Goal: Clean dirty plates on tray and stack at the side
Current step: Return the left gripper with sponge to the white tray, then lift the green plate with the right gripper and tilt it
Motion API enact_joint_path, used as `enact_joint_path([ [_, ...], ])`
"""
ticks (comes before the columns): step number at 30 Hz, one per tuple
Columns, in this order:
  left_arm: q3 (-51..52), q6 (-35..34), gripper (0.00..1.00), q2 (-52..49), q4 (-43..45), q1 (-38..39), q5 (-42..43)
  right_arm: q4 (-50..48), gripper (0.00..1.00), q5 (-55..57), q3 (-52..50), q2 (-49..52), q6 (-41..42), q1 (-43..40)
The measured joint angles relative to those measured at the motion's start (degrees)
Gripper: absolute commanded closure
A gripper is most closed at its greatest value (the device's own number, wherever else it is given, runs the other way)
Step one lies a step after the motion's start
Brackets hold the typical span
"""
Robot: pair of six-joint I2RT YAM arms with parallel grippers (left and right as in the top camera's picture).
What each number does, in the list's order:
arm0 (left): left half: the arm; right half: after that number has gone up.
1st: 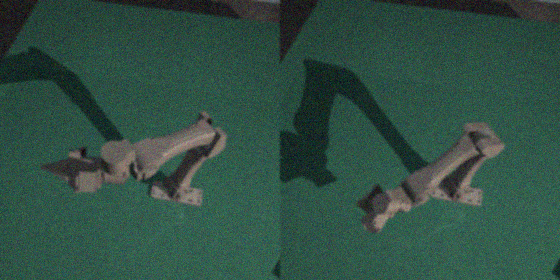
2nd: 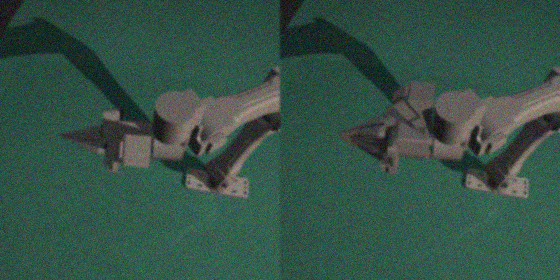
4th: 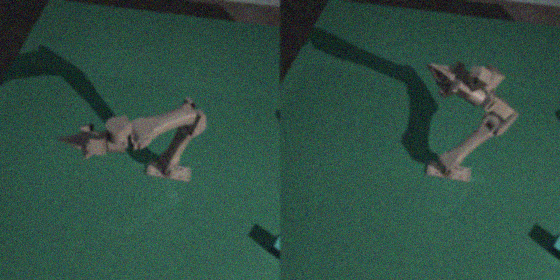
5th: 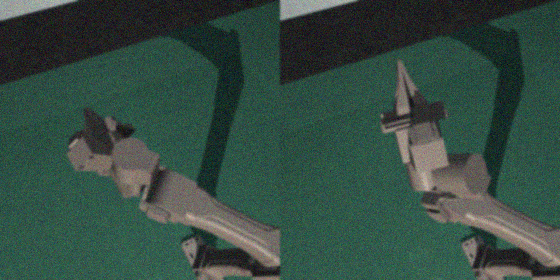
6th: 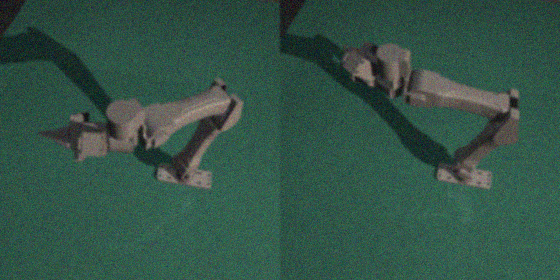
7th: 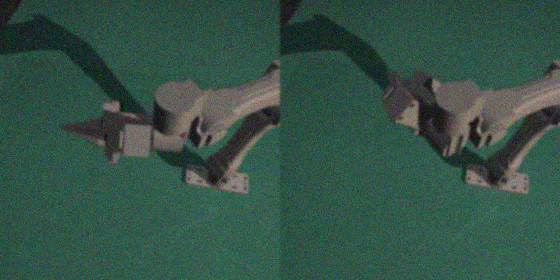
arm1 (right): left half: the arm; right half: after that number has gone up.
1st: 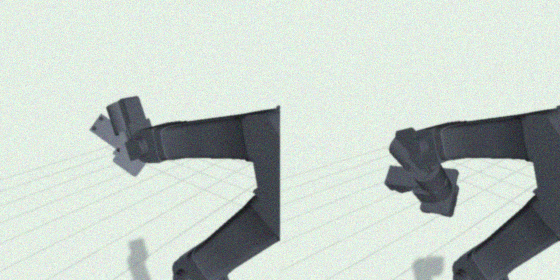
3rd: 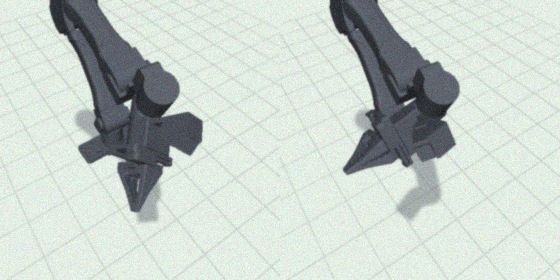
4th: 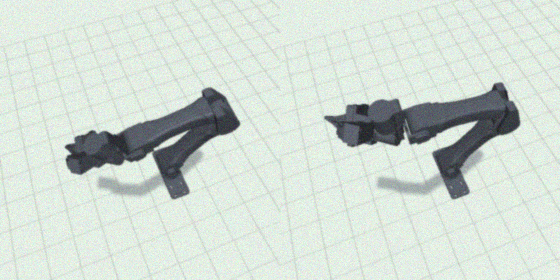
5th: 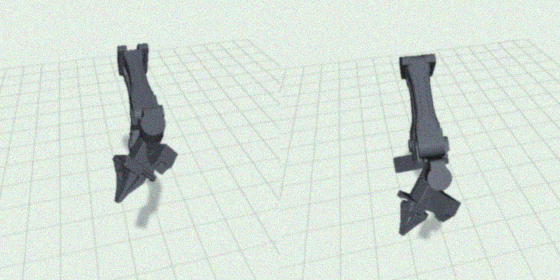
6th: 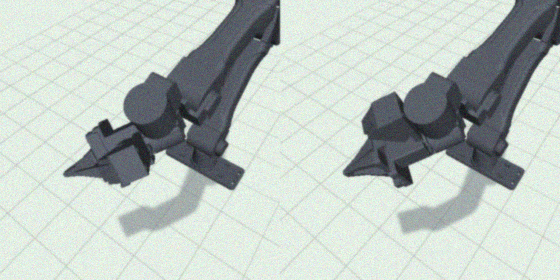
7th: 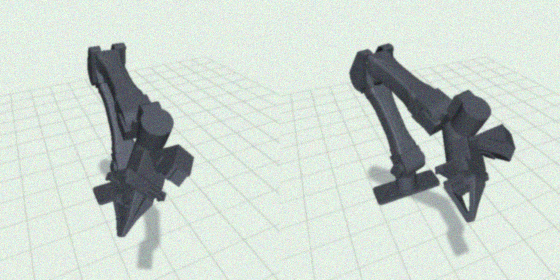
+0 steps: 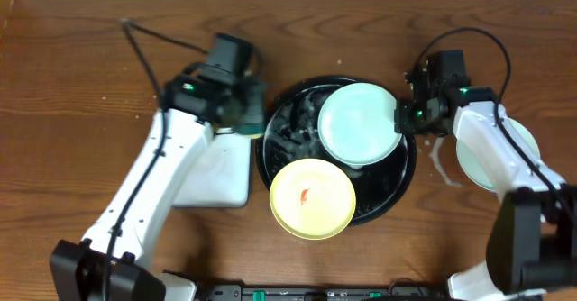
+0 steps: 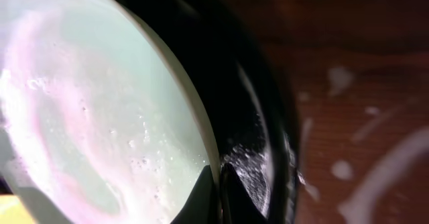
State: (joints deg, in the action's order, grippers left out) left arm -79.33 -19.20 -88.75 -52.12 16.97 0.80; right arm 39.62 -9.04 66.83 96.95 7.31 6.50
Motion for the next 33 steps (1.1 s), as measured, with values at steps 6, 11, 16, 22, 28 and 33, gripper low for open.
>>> enact_joint_path([
  [6,6.0,0.2,0.92,-0.4,0.5,-9.6,-3.5,1.4,0.99,10.5,0.0,-7.6,-0.6,6.4],
  [11,12.2,0.2,0.92,-1.5,3.3,-15.2,-3.8,1.0,0.99,23.8,0.0,-15.4,-1.7,14.0],
  [16,14.4,0.2,0.92,-1.6,4.7,-18.4,-3.8,-3.0,0.99,37.7,0.0,-20.4,-6.0,22.7],
  [22,14.4,0.2,0.92,-1.6,4.8,-19.7,-2.9,-6.8,0.99,48.7,-0.1,-20.9,-12.4,31.5],
  [28,14.4,0.2,0.92,-1.6,4.8,-19.7,-2.0,-12.3,0.99,55.4,-0.1,-20.9,-18.8,34.6],
  [33,14.4,0.2,0.92,-1.6,4.8,-19.7,-1.4,-12.9,0.99,57.9,-0.1,-20.9,-25.1,37.2],
])
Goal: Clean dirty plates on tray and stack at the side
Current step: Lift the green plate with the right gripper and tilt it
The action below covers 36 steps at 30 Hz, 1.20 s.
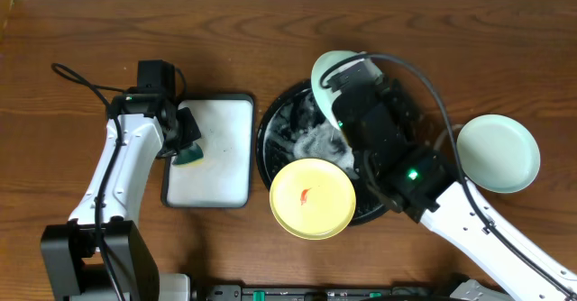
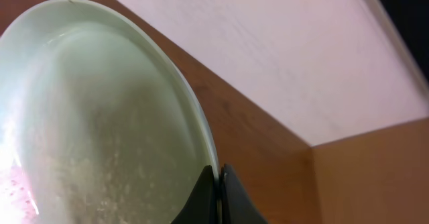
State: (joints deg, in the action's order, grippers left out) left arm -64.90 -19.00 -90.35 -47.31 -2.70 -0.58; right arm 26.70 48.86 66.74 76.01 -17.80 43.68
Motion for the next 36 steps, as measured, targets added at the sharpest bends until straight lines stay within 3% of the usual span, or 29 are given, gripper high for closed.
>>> enact_joint_path([
  [17,0.0,0.0,0.92,0.0,0.0,0.0,0.2,-0.4,0.99,13.6,0.0,0.0,-5.5,7.3],
  [36,0.0,0.0,0.92,0.0,-0.1,0.0,0.2,-0.4,0.99,15.3,0.0,0.0,-8.7,8.7],
])
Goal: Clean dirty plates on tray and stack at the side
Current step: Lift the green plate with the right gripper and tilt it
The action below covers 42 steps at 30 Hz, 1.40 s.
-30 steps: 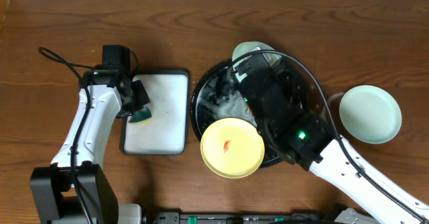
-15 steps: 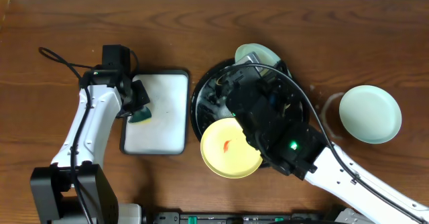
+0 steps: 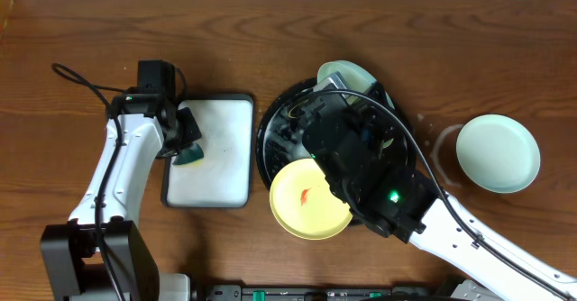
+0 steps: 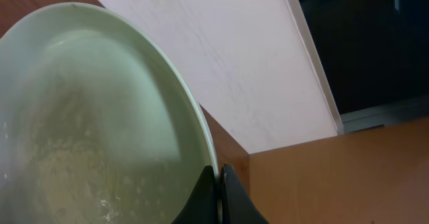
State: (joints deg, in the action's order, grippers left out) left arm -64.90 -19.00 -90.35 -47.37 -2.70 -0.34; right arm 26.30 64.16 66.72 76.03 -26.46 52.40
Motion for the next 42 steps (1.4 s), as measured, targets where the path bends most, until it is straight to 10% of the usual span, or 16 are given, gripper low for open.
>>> enact_joint_path([
  [42,0.0,0.0,0.92,0.0,0.0,0.0,0.0,0.0,0.99,1.6,0.0,0.0,0.3,-0.1],
])
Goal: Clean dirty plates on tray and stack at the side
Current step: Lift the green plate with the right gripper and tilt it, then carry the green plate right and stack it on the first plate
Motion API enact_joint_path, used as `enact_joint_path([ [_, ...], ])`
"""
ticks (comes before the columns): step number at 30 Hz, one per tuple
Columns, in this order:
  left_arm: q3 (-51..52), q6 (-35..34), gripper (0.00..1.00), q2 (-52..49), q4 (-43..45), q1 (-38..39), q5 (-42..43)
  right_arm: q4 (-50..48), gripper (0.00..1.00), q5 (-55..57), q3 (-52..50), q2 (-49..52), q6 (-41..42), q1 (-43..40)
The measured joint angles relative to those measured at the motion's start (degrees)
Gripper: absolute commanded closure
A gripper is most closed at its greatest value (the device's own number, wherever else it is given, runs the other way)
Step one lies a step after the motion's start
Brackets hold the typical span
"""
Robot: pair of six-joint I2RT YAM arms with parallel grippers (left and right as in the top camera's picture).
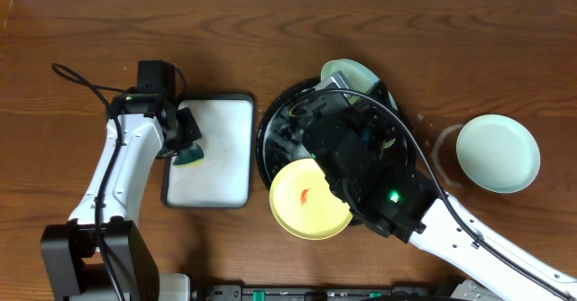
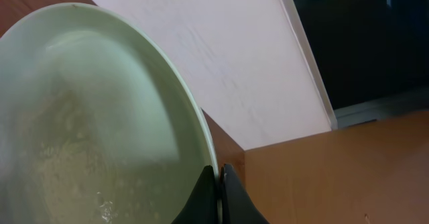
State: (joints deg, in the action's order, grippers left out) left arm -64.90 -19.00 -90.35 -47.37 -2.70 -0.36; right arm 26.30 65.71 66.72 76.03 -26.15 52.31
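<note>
A black round tray [image 1: 270, 143] sits mid-table. On its front lies a yellow plate [image 1: 311, 197] with a red smear. My right gripper [image 2: 218, 192] is shut on the rim of a wet pale green plate [image 2: 87, 117]. It holds this pale green plate [image 1: 347, 71] tilted on edge above the tray's back rim. A second pale green plate [image 1: 498, 152] rests on the table at the right. My left gripper [image 1: 185, 137] is over the left edge of a white rectangular tray [image 1: 221, 157], shut on a green sponge [image 1: 188, 156].
Wet rings and splashes [image 1: 442, 148] mark the wood between the black tray and the right-hand plate. My right arm [image 1: 388, 197] covers much of the black tray. A cable [image 1: 81, 71] trails behind the left arm.
Almost nothing differs. The right wrist view has shifted a trifle against the wall behind the held plate. Both arms and all plates are where they were.
At first my right gripper pinched the green plate lying on the black tray, with the left gripper and sponge at the tray's left rim. Then the plate was up on edge and the left arm was over the white tray. The right arm then stood across the tray, as now.
</note>
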Motion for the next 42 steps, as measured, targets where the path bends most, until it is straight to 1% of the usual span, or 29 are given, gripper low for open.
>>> enact_joint_path([
  [11,0.0,0.0,0.92,0.0,0.0,0.0,0.0,0.0,0.99,0.1,0.0,0.0,1.7,0.0],
  [17,0.0,0.0,0.92,0.0,0.0,0.0,0.0,1.6,0.99,-0.5,0.0,0.1,2.3,-1.0],
  [19,0.0,0.0,0.92,0.0,0.0,0.0,0.0,2.2,0.99,-0.5,0.0,0.1,4.3,-2.6],
  [21,0.0,0.0,0.92,0.0,0.0,0.0,0.0,5.3,0.99,-2.5,0.0,0.1,7.5,-4.4],
  [23,0.0,0.0,0.92,0.0,0.0,0.0,0.0,9.2,0.99,-5.7,-0.1,0.1,12.3,-5.9],
  [25,0.0,0.0,0.92,0.0,-0.2,0.0,0.1,13.4,0.99,-11.4,-0.1,0.1,19.0,-8.1],
  [27,0.0,0.0,0.92,0.0,-0.2,0.0,0.1,16.0,0.99,-19.5,-0.2,0.1,25.8,-12.0],
  [29,0.0,0.0,0.92,0.0,-0.2,0.0,0.1,17.6,0.99,-29.7,-0.2,0.1,32.2,-17.9],
  [31,0.0,0.0,0.92,0.0,-0.2,0.0,0.1,17.9,0.99,-36.9,-0.2,0.2,36.1,-23.4],
  [32,0.0,0.0,0.92,0.0,-0.2,0.0,0.1,18.0,0.99,-42.3,-0.2,0.2,38.2,-27.6],
  [34,0.0,0.0,0.92,0.0,-0.2,0.0,0.2,18.1,0.99,-48.7,-0.2,0.3,40.5,-33.6],
  [39,0.0,0.0,0.92,0.0,-0.2,0.0,0.2,19.7,0.99,-67.3,-0.2,0.4,44.3,-53.1],
  [42,0.0,0.0,0.92,0.0,-0.2,0.0,0.2,21.7,0.99,-74.6,-0.2,0.4,45.2,-64.3],
])
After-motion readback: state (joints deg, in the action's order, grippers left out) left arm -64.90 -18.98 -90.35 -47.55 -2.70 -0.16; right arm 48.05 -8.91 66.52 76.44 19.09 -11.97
